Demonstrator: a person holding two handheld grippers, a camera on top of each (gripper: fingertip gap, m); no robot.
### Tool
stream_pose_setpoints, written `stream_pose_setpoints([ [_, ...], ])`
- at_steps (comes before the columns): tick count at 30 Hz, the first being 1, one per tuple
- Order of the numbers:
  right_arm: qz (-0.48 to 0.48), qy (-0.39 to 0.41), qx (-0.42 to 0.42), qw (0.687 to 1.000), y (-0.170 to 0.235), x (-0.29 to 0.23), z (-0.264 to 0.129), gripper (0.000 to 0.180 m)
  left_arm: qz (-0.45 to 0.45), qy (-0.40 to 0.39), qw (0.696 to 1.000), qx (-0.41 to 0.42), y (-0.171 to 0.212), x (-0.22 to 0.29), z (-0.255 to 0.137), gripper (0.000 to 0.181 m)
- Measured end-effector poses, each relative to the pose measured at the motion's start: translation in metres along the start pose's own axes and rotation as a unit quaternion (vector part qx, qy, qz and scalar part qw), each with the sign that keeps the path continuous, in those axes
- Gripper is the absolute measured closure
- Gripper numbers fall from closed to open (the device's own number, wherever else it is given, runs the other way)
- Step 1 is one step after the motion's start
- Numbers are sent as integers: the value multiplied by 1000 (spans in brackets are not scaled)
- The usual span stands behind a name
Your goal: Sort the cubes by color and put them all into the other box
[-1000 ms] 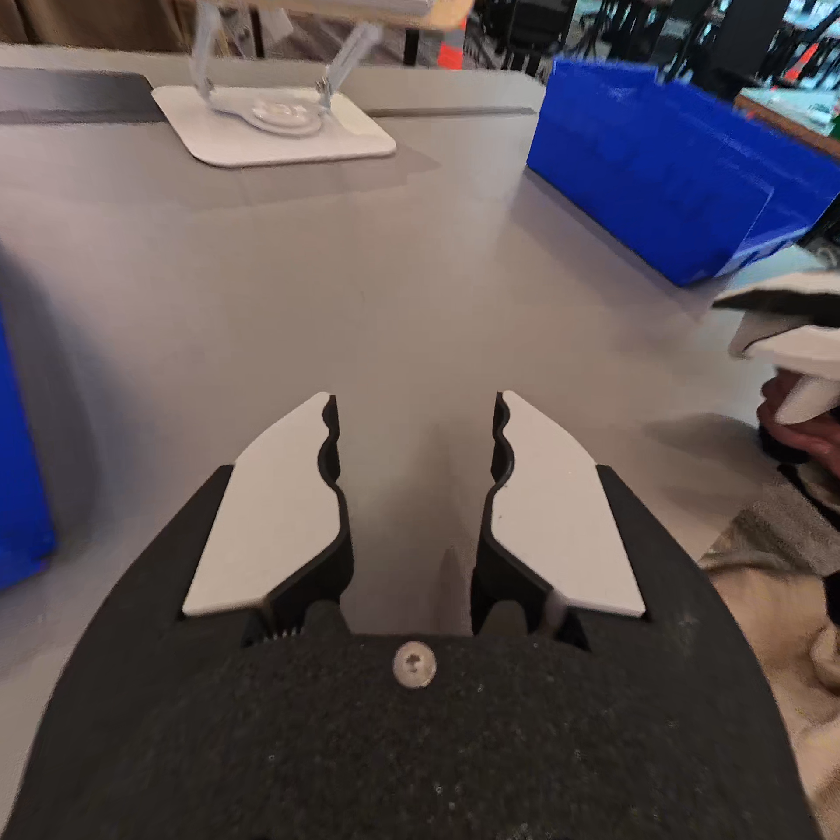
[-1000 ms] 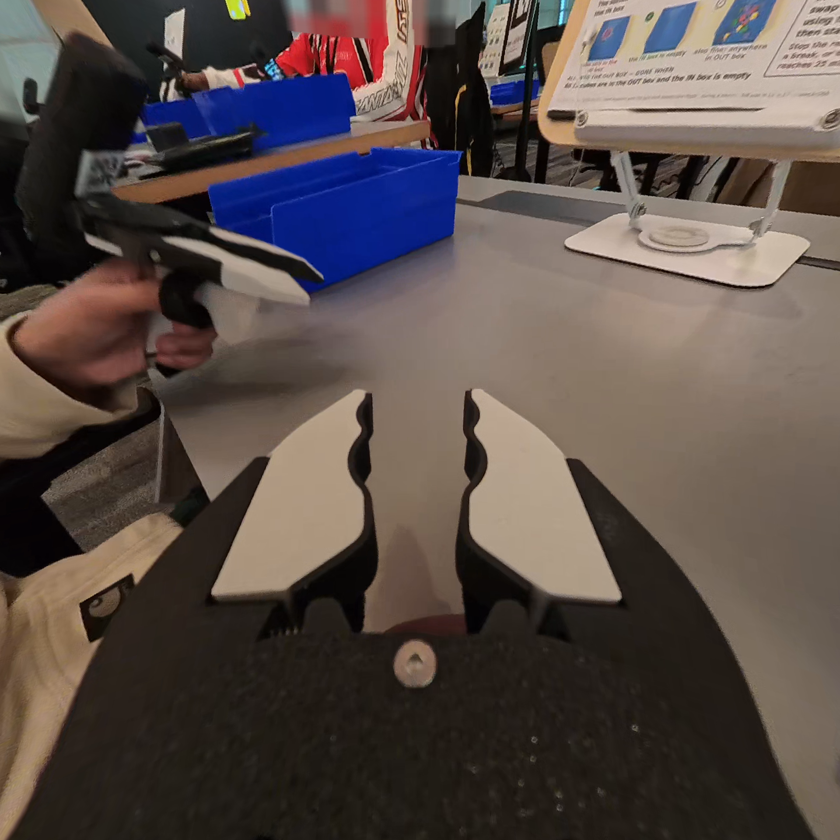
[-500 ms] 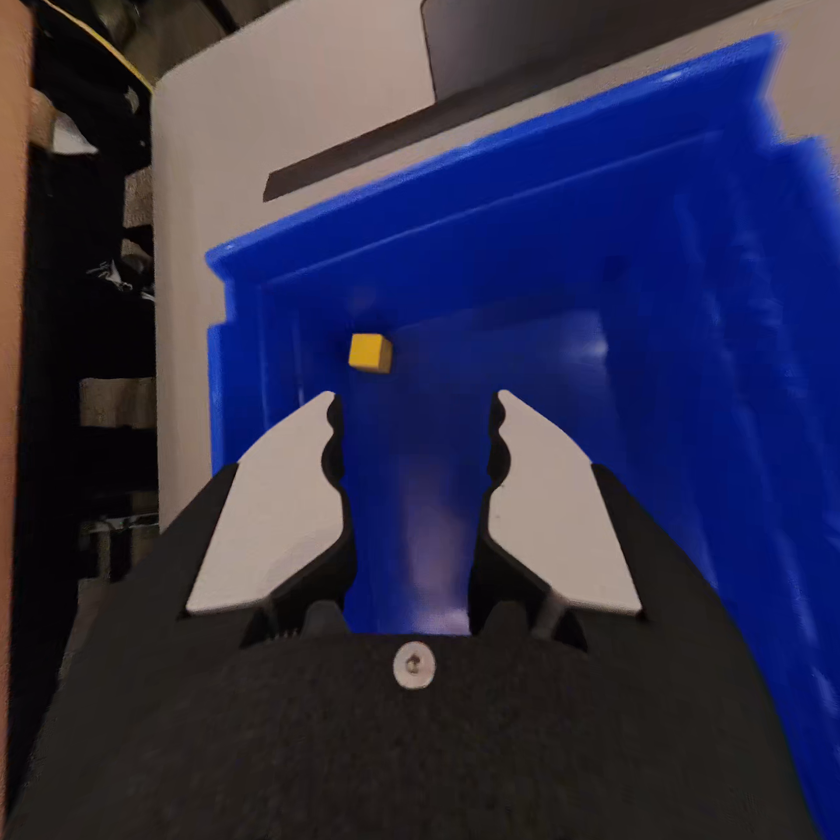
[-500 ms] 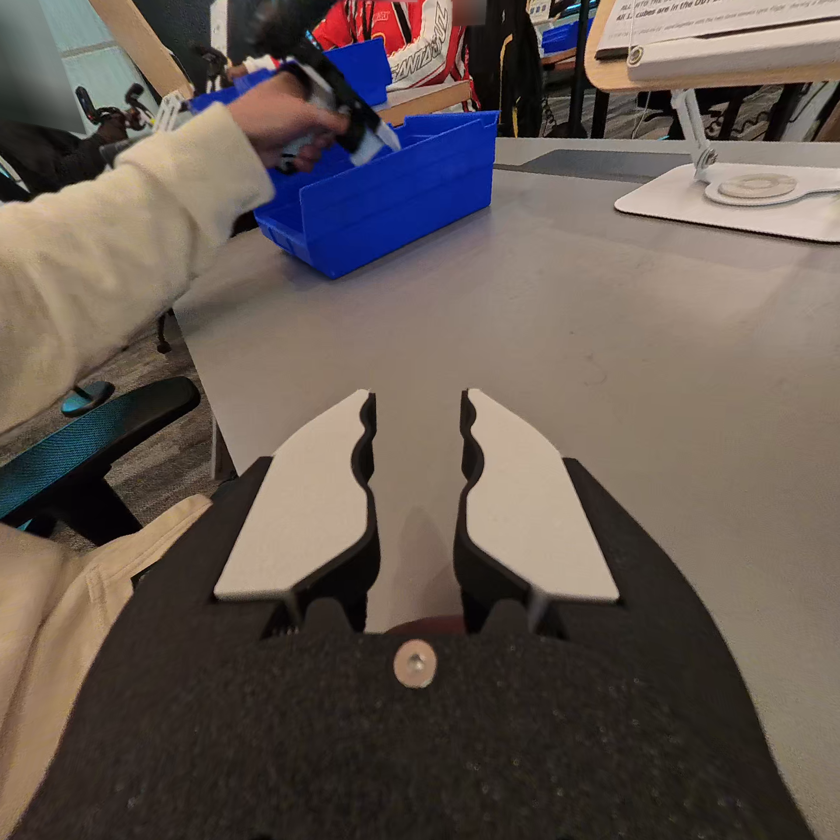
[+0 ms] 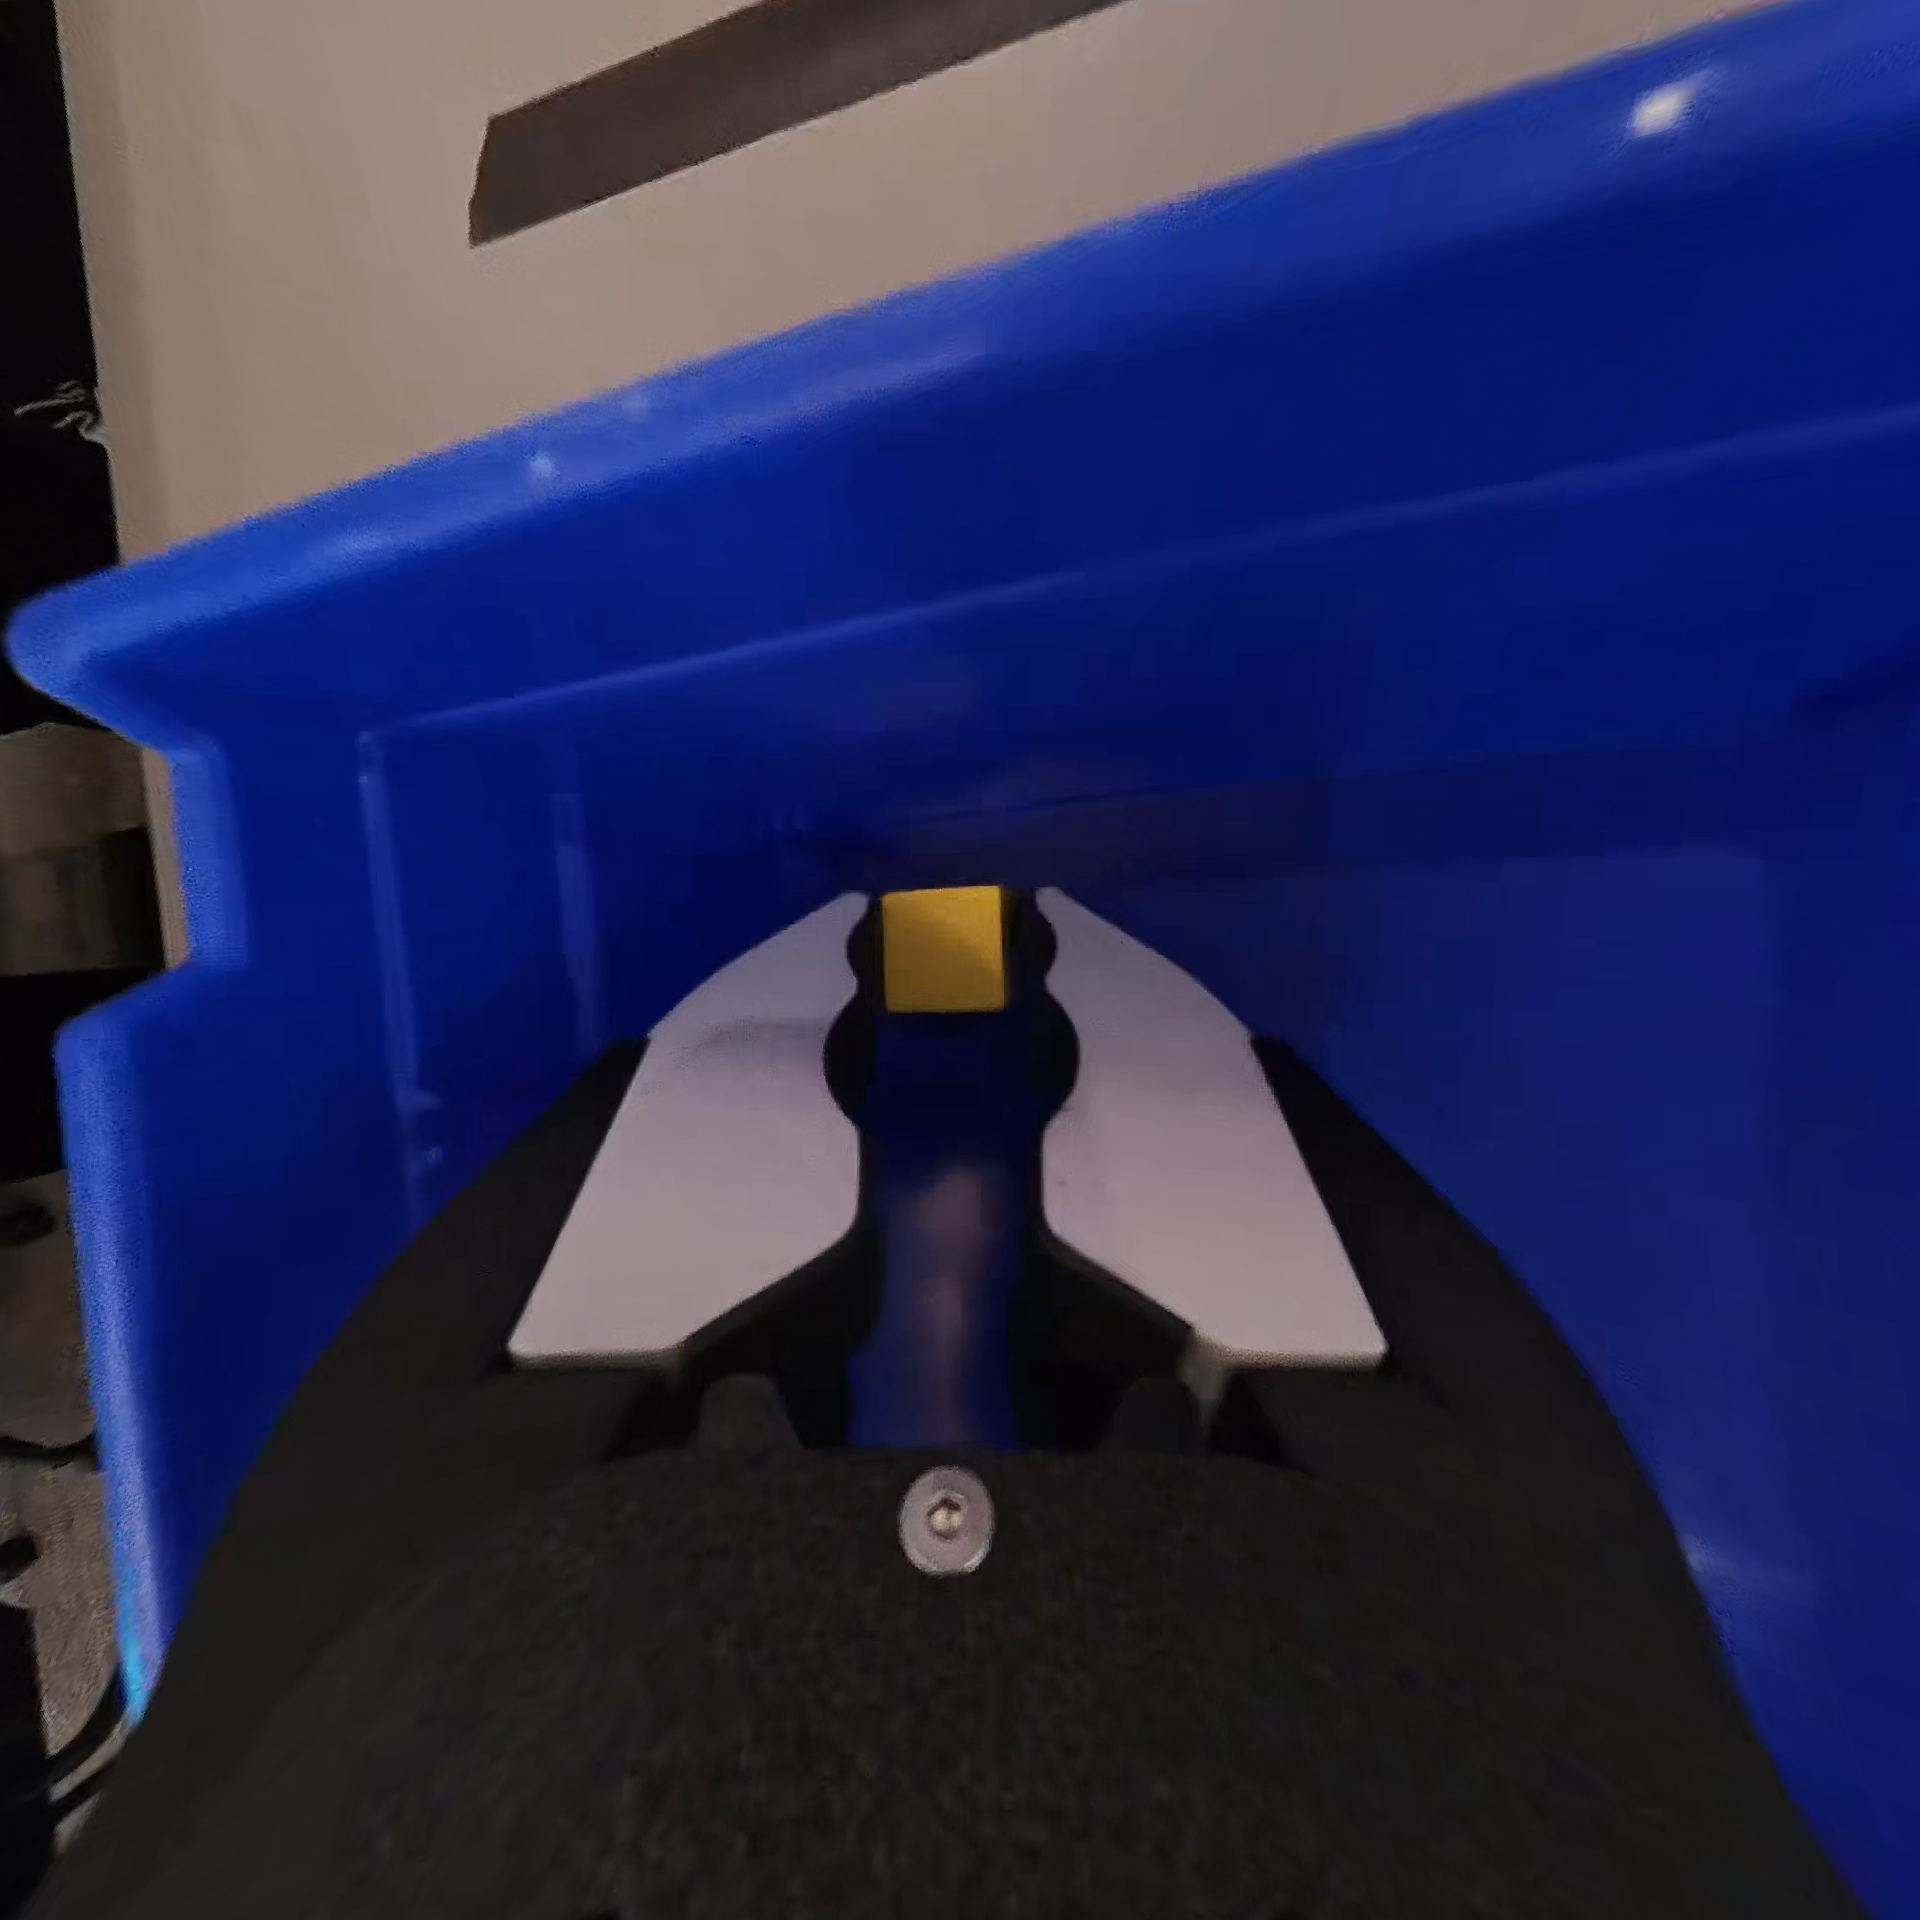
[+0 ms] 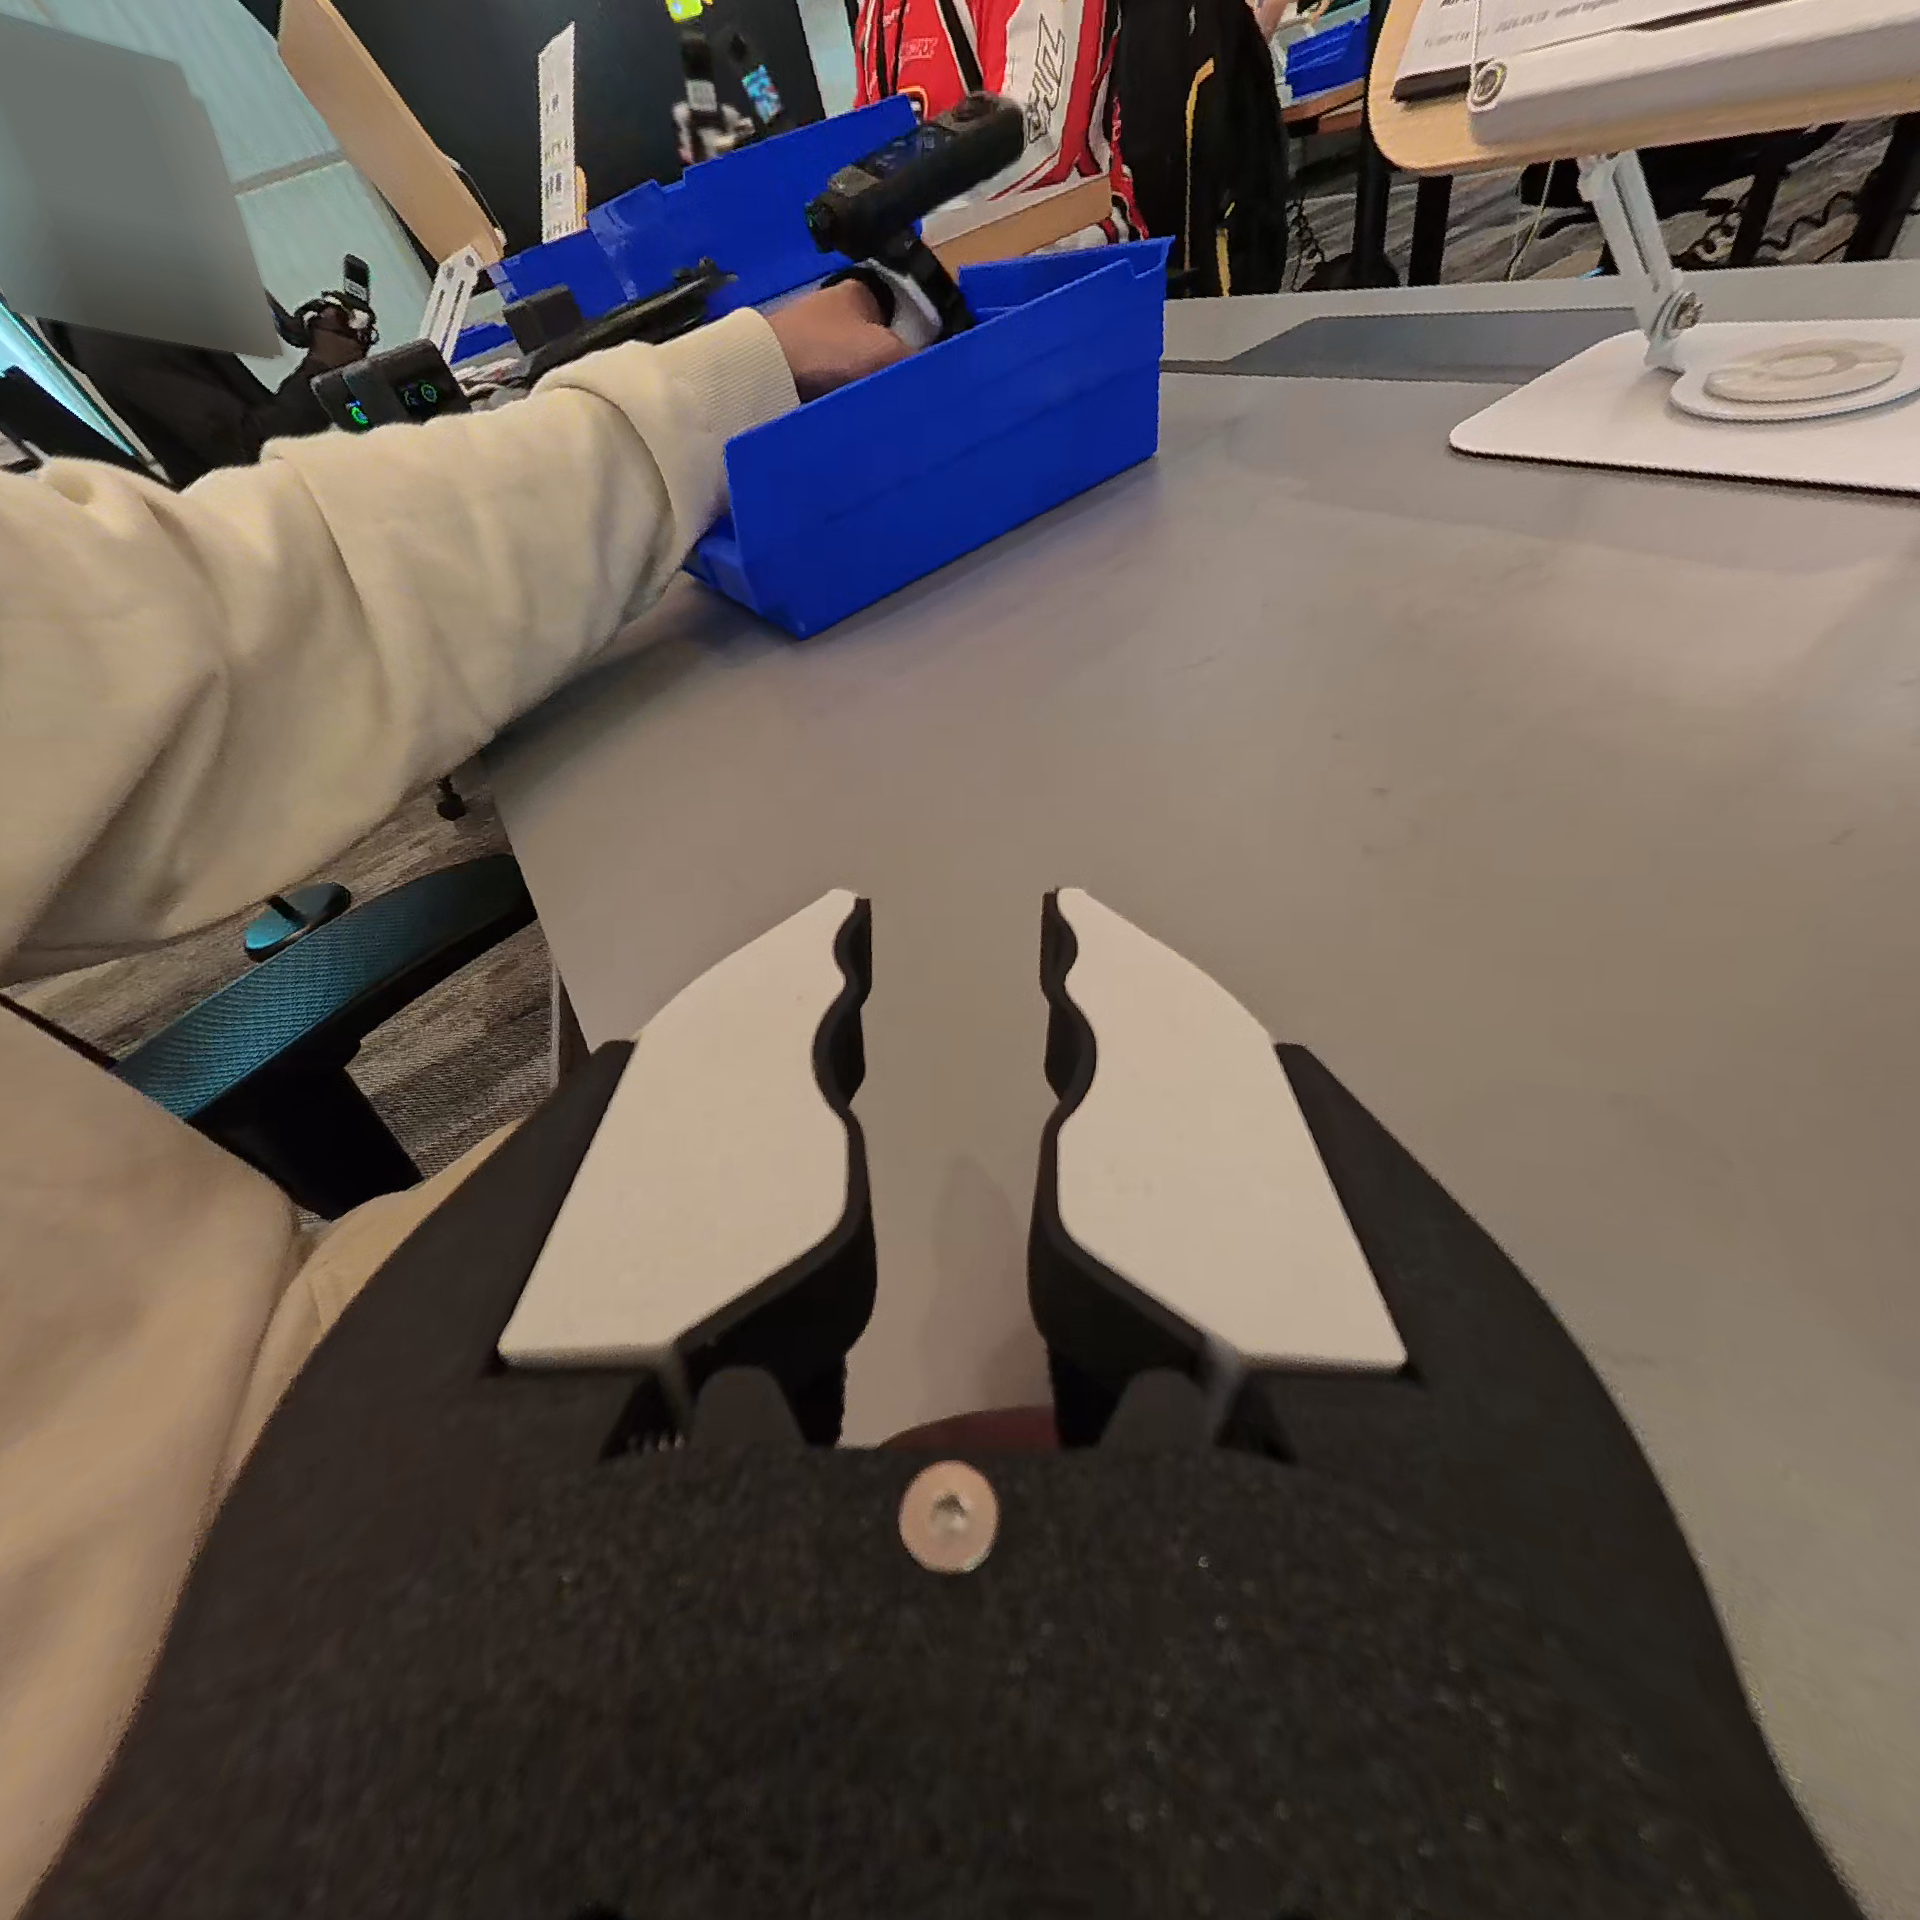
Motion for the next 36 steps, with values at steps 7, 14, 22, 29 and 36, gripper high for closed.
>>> stream_pose_setpoints([
  [7,3,-7,-1,1000,-1,2,1,151,-9,62,998,25,15,-5,-34,158],
  [14,-21,28,22,999,-17,6,-18,151,-50,137,961,235,50,-12,-157,158],
  [22,-15,84,55,995,-26,21,-46,152,-64,95,926,360,138,30,-236,159],
  [29,30,14,56,998,-26,23,-22,150,-39,256,872,414,145,64,-270,159],
  [36,25,-195,66,978,-60,23,37,145,20,645,651,399,119,167,-328,159],
])
Point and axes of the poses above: each gripper's, where its closed fingertips meet, z out along the fingers, y out of its underside, x = y × z across the jaws, the point moved 10 cm from there along -z, back along the fingers, and after that the axes turned 14 degrees about -y, right-handed, at the moved point
